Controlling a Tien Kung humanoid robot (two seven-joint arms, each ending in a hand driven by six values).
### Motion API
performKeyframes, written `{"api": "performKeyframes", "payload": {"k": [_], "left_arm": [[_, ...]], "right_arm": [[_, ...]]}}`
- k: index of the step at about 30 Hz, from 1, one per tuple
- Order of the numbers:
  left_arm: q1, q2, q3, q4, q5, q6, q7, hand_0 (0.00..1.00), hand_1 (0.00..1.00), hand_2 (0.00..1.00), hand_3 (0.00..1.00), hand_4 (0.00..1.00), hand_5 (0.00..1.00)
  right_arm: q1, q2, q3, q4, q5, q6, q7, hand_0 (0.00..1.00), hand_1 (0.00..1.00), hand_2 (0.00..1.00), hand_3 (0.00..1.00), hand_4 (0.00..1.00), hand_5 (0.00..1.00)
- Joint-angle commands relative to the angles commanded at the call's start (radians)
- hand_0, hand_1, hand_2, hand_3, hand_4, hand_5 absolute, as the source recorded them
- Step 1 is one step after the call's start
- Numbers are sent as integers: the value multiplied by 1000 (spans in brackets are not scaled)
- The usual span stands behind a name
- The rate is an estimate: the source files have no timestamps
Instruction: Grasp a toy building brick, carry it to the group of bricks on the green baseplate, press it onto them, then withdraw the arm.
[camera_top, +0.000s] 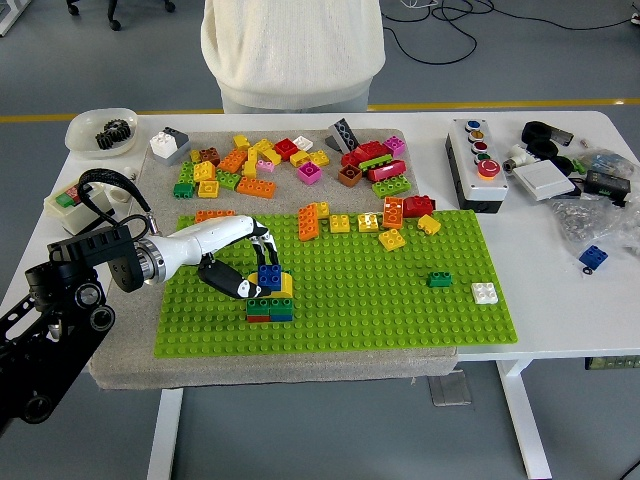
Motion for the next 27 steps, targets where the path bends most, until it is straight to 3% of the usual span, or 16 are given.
{"api": "performKeyframes", "payload": {"k": [27], "left_arm": [[-2,0,-1,3,-8,-11,-4,998,753,516,540,823,129]], "right_arm": [[0,1,-4,0,0,3,2,750,652,726,630,895,485]]}}
